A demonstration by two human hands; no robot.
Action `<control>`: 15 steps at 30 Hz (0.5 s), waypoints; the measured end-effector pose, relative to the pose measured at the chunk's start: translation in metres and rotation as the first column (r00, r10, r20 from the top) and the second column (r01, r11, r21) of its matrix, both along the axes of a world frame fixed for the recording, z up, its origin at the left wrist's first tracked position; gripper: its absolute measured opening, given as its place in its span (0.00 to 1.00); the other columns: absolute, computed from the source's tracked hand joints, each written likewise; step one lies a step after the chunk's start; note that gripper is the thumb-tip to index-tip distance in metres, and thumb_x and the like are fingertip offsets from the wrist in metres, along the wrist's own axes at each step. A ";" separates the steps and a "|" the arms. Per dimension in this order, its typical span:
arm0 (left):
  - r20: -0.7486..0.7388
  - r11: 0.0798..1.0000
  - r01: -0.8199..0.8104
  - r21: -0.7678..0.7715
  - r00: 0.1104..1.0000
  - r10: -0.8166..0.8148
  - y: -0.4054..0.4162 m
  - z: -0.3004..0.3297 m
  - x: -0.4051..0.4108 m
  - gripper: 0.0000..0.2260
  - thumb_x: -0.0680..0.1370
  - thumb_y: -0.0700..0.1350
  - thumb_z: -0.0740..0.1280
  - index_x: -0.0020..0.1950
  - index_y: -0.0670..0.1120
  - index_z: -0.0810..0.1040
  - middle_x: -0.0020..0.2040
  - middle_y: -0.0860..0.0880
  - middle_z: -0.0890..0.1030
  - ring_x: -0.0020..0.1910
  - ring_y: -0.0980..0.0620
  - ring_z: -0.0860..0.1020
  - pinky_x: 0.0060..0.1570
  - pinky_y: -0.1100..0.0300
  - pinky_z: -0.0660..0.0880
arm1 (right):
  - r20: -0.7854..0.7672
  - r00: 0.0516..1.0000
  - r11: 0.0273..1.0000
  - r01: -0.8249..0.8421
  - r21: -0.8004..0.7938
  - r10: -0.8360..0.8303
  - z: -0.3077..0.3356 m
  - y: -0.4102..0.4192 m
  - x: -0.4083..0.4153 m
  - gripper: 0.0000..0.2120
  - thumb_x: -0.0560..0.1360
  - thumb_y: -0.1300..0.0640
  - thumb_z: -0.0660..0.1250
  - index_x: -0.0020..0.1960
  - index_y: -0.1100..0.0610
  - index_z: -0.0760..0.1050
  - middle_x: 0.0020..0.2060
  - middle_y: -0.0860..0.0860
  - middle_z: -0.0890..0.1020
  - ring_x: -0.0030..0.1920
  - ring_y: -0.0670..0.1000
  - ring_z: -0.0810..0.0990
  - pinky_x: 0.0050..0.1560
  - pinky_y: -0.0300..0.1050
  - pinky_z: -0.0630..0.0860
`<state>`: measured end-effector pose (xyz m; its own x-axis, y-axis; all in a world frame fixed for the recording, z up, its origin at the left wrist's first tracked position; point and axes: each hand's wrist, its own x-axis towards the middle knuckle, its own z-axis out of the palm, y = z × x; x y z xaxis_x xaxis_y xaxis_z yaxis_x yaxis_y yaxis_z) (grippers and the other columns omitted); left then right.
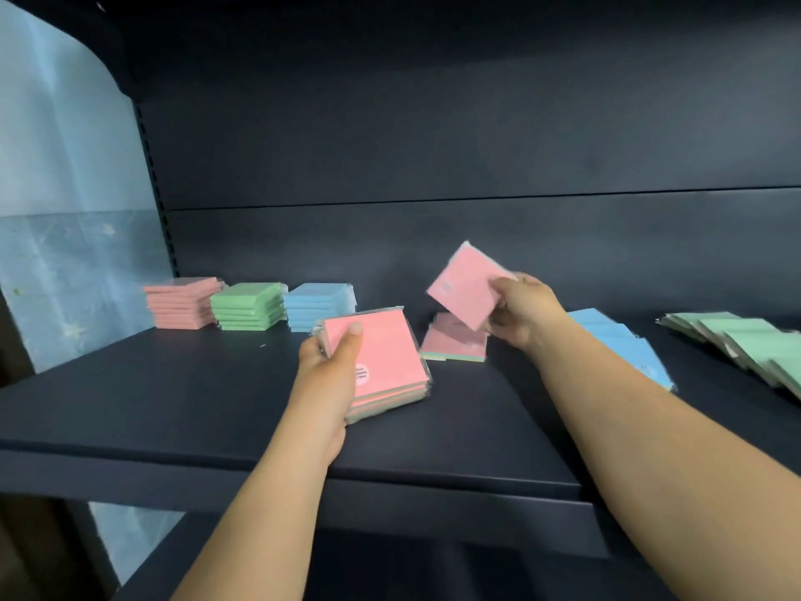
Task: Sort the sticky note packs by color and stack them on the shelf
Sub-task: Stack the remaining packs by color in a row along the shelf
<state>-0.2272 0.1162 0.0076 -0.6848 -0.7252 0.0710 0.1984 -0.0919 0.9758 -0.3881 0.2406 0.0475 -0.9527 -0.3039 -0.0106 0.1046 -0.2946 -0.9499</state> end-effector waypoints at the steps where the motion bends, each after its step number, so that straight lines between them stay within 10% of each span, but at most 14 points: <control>1: 0.004 1.000 -0.003 0.008 1.000 0.003 0.001 0.001 0.001 0.13 0.78 0.52 0.63 0.59 0.48 0.69 0.54 0.47 0.79 0.53 0.45 0.79 0.58 0.43 0.74 | -0.003 0.997 0.995 -0.075 -0.068 0.075 0.008 -0.001 0.011 0.07 0.79 0.60 0.59 0.44 0.52 0.68 0.38 0.52 0.77 0.35 0.51 0.78 0.40 0.49 0.77; 8: 0.001 0.999 0.004 0.047 1.000 -0.004 0.000 0.005 0.002 0.18 0.78 0.53 0.62 0.63 0.44 0.69 0.54 0.44 0.80 0.48 0.45 0.80 0.54 0.47 0.76 | -0.166 0.928 0.932 -0.350 -0.093 0.332 0.025 0.006 0.067 0.06 0.78 0.64 0.61 0.44 0.56 0.72 0.34 0.52 0.78 0.27 0.47 0.80 0.28 0.43 0.81; 15: -0.011 0.997 0.074 -0.012 0.997 -0.074 0.005 0.007 0.006 0.23 0.75 0.61 0.61 0.63 0.46 0.73 0.53 0.45 0.82 0.50 0.45 0.81 0.53 0.48 0.77 | -0.186 0.925 0.944 -0.325 0.057 0.330 0.001 -0.001 0.076 0.12 0.73 0.73 0.64 0.49 0.58 0.74 0.40 0.52 0.78 0.37 0.48 0.78 0.40 0.41 0.77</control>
